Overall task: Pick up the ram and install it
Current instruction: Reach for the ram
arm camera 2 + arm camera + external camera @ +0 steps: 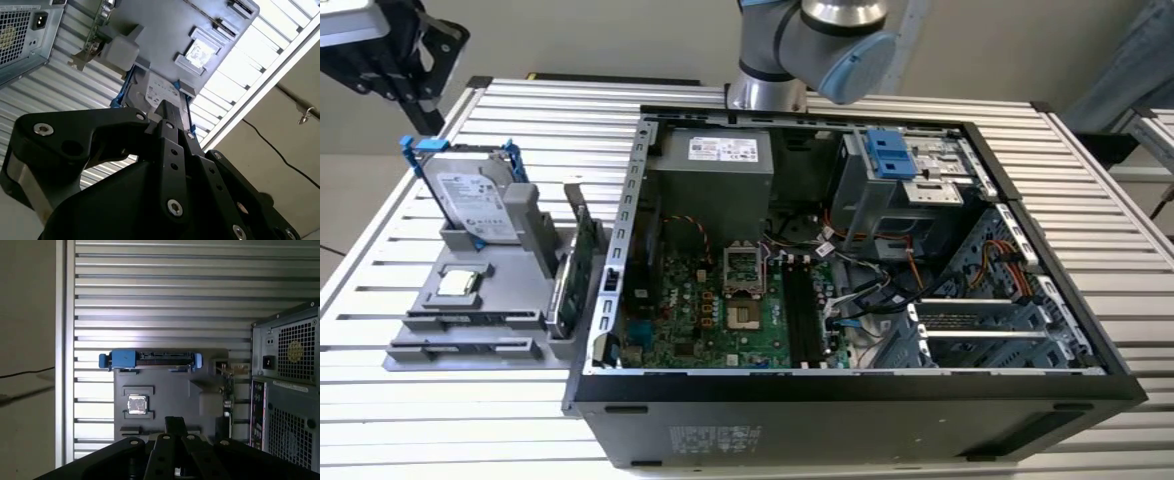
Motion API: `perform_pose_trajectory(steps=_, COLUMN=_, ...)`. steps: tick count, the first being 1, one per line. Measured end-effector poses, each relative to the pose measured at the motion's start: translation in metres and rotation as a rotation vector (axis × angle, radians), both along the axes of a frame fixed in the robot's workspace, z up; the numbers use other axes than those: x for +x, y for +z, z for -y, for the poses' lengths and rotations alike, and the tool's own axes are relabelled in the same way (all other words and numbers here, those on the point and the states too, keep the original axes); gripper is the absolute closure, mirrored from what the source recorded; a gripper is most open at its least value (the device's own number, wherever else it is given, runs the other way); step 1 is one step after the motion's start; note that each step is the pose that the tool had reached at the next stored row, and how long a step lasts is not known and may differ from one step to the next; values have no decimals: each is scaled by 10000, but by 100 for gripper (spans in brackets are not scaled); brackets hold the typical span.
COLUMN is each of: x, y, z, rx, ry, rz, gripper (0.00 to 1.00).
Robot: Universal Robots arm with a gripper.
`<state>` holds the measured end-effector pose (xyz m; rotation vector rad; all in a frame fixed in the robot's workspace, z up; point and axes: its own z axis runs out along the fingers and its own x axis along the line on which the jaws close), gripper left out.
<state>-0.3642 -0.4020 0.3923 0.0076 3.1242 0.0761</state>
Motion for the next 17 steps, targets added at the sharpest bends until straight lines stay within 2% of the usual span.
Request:
perform_pose_trajectory(steps=10, x=0, y=-2, z=157, rx=0, ry=1, rz=1, gripper=100)
perform_pose_trajectory(steps=17, x=1, y=-3, z=290, rx=0, ry=1, rz=0, gripper=100)
